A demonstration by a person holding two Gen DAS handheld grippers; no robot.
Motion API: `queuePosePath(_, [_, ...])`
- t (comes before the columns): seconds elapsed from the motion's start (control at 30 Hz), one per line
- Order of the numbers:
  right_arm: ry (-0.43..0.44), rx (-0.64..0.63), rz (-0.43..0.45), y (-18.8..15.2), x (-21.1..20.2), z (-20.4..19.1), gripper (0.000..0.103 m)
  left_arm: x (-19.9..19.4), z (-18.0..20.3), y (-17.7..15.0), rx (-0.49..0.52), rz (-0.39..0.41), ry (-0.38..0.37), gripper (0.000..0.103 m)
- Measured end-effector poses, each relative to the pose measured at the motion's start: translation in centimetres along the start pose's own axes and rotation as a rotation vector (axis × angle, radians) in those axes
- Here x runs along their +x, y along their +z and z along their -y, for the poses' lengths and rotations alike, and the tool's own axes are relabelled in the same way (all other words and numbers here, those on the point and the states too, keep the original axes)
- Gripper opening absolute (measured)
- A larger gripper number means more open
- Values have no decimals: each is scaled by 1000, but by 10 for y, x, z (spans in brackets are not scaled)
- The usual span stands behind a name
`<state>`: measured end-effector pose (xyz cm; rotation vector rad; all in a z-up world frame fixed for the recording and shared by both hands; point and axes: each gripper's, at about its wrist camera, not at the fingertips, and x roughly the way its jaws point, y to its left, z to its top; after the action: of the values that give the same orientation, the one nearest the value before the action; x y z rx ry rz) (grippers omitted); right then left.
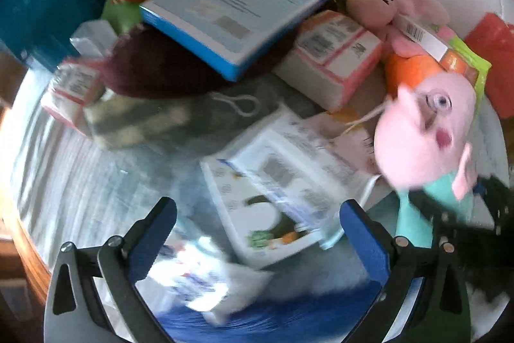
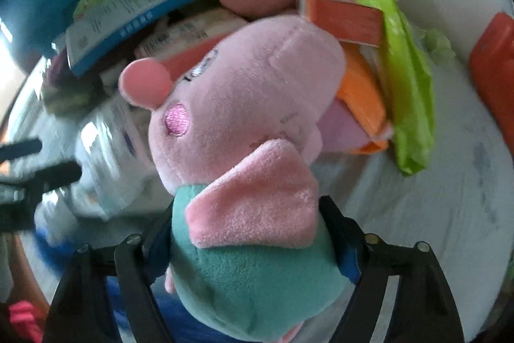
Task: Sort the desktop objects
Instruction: 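Grasp the white barcode packet with the left tool while the right grasps the pink pig plush, then carry the white packet with the left tool while the right carries the pig plush to the blue bin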
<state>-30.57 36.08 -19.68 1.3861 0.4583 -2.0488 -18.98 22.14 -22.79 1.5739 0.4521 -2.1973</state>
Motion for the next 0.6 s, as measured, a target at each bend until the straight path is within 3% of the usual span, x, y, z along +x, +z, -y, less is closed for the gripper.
queuePosePath(0.3, [90,-4,12,-6,-1,40,85,29,41,6,-136,13,51,103])
queuePosePath(0.47, [92,-26,3,-4,12,35,102,32,37,6,-151,22,16,103])
queuePosePath(0.53, [85,-39,3,-4,16,32,102,33,39,6,-139,45,0,103])
queuePosePath(0.6, [93,-52,1,-3,16,28,89,30,46,7,-101,69,-16,94])
